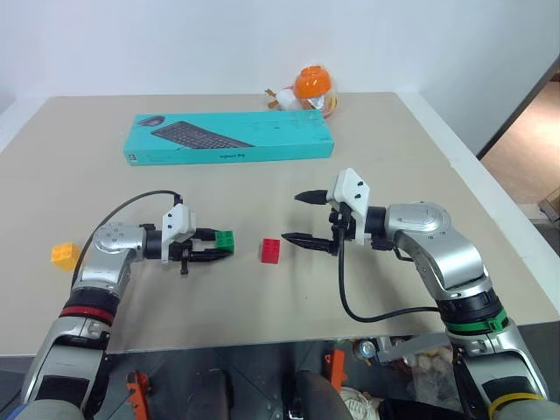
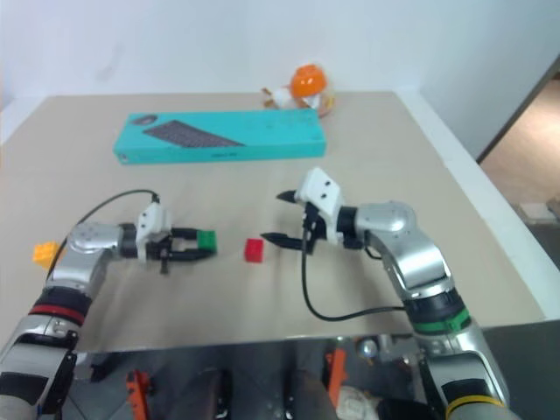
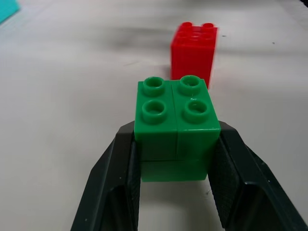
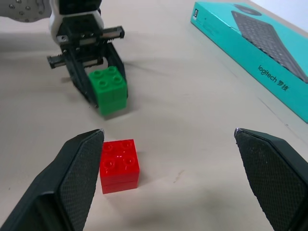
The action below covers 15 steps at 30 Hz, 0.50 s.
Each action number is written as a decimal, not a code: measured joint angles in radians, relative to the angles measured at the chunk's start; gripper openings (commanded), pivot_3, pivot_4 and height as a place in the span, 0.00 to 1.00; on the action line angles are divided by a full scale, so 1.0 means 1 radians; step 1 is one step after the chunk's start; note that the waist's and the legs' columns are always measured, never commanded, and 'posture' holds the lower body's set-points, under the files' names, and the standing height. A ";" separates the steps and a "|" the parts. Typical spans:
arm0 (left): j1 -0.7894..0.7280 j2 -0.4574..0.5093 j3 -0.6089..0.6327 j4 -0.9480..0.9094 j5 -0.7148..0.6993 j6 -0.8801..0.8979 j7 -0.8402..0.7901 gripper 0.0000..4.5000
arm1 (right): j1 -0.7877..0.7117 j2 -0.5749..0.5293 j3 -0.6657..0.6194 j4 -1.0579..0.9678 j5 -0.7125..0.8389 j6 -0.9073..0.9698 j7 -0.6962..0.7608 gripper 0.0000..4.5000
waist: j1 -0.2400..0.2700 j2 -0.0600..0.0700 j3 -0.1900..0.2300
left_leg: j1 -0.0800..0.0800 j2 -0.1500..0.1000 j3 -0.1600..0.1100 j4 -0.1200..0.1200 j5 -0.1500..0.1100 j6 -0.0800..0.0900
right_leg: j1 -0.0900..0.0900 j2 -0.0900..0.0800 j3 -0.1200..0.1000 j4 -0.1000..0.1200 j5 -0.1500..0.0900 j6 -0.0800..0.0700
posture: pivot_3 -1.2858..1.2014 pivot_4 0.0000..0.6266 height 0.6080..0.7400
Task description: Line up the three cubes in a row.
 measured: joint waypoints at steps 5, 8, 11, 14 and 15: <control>0.000 -0.002 -0.016 0.021 0.016 -0.027 -0.020 0.29 | 0.015 -0.005 -0.017 -0.015 0.012 0.016 0.001 1.00 | 0.000 0.000 0.000 | 0.000 0.000 -0.001 0.000 0.000 0.000 | 0.000 0.000 0.000 0.000 0.000 0.000 | 0.52 0.24 1.00; 0.000 -0.002 -0.017 0.021 0.019 -0.037 -0.019 0.29 | 0.017 -0.004 -0.021 -0.028 0.033 0.023 0.007 1.00 | 0.000 0.000 0.000 | 0.000 0.000 -0.001 0.000 0.000 0.000 | 0.000 0.000 0.000 0.000 0.000 0.000 | 0.52 0.24 1.00; 0.000 -0.003 -0.017 0.021 0.025 -0.047 -0.017 0.29 | 0.019 -0.004 -0.021 -0.038 0.059 0.025 0.026 1.00 | 0.000 0.000 0.000 | 0.000 0.000 -0.001 0.000 0.000 0.000 | 0.000 0.000 0.000 0.000 0.000 0.000 | 0.52 0.24 1.00; 0.000 -0.007 -0.017 0.022 0.030 -0.061 -0.015 0.29 | 0.027 -0.004 -0.021 -0.039 0.073 0.019 0.050 1.00 | 0.000 0.000 0.000 | 0.000 0.000 -0.001 0.000 0.000 0.000 | 0.000 0.000 0.000 0.000 0.000 0.000 | 0.52 0.24 1.00; 0.000 -0.009 -0.017 0.022 0.032 -0.063 -0.014 0.29 | 0.029 -0.005 -0.021 -0.039 0.075 0.014 0.061 1.00 | 0.000 0.000 0.000 | 0.000 0.000 -0.001 0.001 0.000 0.000 | 0.001 0.000 0.000 0.000 0.000 0.000 | 0.52 0.24 1.00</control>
